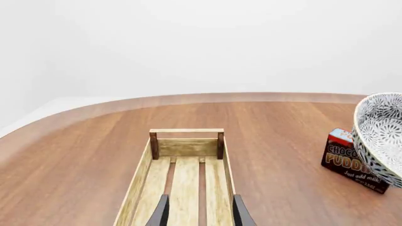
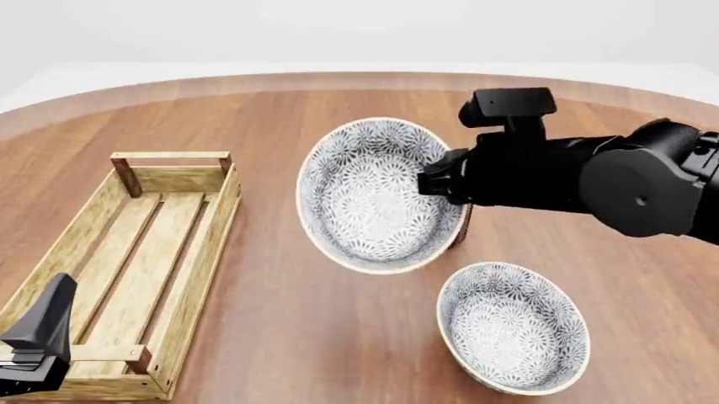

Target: Stack the left bowl on the right bowl and place them in the tray.

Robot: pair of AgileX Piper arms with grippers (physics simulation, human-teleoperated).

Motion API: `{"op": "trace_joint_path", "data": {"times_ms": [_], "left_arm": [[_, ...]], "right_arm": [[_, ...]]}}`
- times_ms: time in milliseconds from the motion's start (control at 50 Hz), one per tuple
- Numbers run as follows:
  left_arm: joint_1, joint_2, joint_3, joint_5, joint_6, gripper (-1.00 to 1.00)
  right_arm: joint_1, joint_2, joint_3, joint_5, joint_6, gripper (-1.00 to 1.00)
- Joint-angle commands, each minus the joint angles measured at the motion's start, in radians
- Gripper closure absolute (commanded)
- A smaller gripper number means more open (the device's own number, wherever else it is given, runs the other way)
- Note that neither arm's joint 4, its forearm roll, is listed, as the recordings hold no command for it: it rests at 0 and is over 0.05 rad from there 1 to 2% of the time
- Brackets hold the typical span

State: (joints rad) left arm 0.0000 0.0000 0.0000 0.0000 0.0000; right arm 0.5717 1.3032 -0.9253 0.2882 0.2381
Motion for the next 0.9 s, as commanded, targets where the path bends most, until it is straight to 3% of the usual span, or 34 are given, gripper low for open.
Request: {"op": "trace_joint_path", "data": {"times_ms": [20, 200, 480, 900], "left_arm": [[0.0, 0.0, 0.0, 0.0, 0.0, -1.0], [0.0, 0.0, 0.0, 0.0, 0.0, -1.0], [0.0, 0.0, 0.0, 0.0, 0.0, -1.0], [0.0, 0.0, 0.0, 0.0, 0.0, -1.0]], "right_arm": [[-0.053, -0.176, 0.1, 0.024, 0.059, 1.0], [-0.104, -0.342, 0.212, 0.041, 0.117, 1.0], [-0.163, -0.448, 0.37, -0.019, 0.184, 1.0], [-0.242, -0.563, 0.496, -0.038, 0.228, 1.0]]}}
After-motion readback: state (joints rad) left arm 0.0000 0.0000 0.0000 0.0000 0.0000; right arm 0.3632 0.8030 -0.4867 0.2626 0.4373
